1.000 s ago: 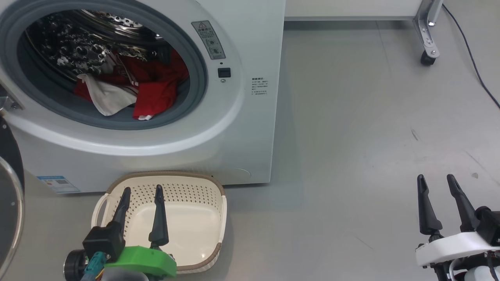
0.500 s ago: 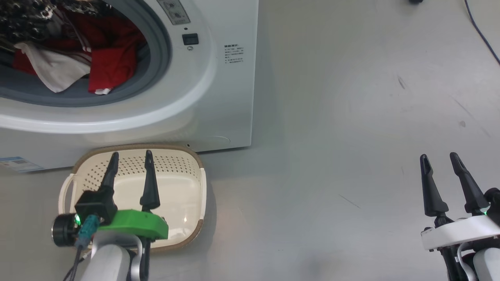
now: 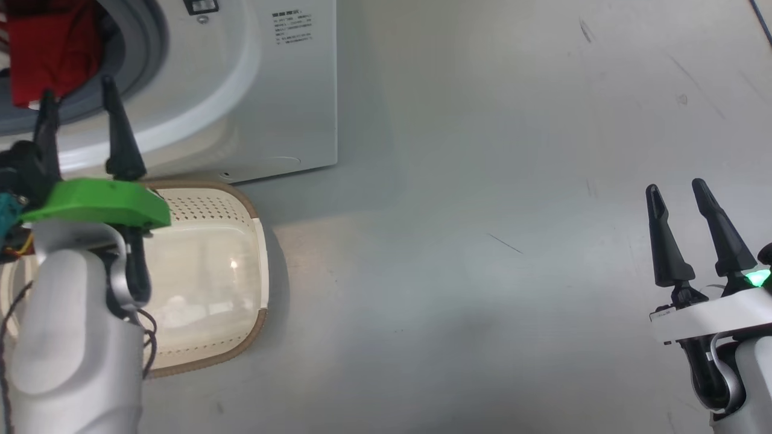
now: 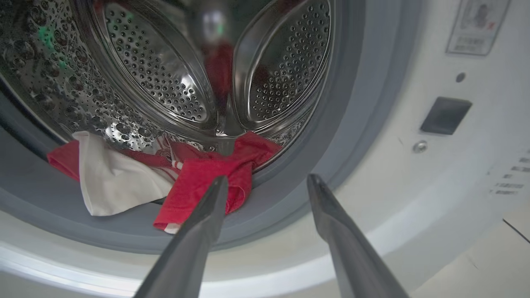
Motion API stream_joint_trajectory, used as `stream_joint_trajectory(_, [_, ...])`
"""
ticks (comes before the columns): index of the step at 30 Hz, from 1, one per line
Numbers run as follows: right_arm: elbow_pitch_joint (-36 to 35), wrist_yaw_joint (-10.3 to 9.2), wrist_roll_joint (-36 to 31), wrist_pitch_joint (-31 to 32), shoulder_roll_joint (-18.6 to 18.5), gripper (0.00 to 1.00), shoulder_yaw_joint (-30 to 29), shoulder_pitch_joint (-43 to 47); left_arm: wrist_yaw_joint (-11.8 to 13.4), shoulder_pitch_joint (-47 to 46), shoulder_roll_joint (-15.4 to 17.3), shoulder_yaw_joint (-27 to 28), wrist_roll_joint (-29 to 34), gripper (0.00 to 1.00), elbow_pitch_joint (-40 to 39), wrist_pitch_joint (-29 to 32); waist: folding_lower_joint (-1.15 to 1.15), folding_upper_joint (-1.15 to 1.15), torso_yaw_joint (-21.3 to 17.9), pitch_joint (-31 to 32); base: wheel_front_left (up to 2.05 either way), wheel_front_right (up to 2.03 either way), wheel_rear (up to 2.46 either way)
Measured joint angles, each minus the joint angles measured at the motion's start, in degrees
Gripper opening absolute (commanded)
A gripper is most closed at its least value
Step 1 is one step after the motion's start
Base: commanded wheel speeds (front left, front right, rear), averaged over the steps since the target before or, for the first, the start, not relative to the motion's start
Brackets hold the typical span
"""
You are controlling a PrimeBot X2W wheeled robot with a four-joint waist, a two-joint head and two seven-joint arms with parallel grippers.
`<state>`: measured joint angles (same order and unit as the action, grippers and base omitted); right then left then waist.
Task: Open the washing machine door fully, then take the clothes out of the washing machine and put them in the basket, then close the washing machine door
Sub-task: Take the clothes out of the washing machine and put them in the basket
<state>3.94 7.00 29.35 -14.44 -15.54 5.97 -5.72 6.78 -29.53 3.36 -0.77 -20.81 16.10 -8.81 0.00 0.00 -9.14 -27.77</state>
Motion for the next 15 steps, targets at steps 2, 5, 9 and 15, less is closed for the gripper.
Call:
stream_joint_trajectory(2, [0.0, -0.01, 0.3, 0.0, -0.2, 1.0, 0.0, -0.7, 0.0, -2.1, 0.7, 2.5, 1.3, 1.0, 1.3, 1.3, 0.0, 0.0, -0.8, -1.5, 0.0, 0.0, 0.0])
stream_joint_trajectory(5, [0.0, 0.0, 0.5, 0.0, -0.4, 1.0, 0.0, -1.7, 0.0, -4.7, 1.9, 5.8, 2.4, 1.0, 3.5, 3.2, 0.0, 0.0, -1.8, -3.4, 0.0, 0.0, 0.0])
stream_joint_trajectory(9, [0.0, 0.0, 1.2, 0.0, -0.6, 1.0, 0.0, -2.7, 0.0, -8.0, 3.5, 8.3, 4.5, 1.0, 5.5, 5.5, 0.0, 0.0, -2.9, -5.5, 0.0, 0.0, 0.0])
stream_joint_trajectory(15, [0.1, 0.0, 1.9, 0.0, -0.7, 1.0, 0.1, -3.8, 0.0, -12.0, 5.8, 10.6, 6.5, 1.0, 8.3, 10.0, 0.0, 0.0, -4.0, -7.7, 0.0, 0.0, 0.0])
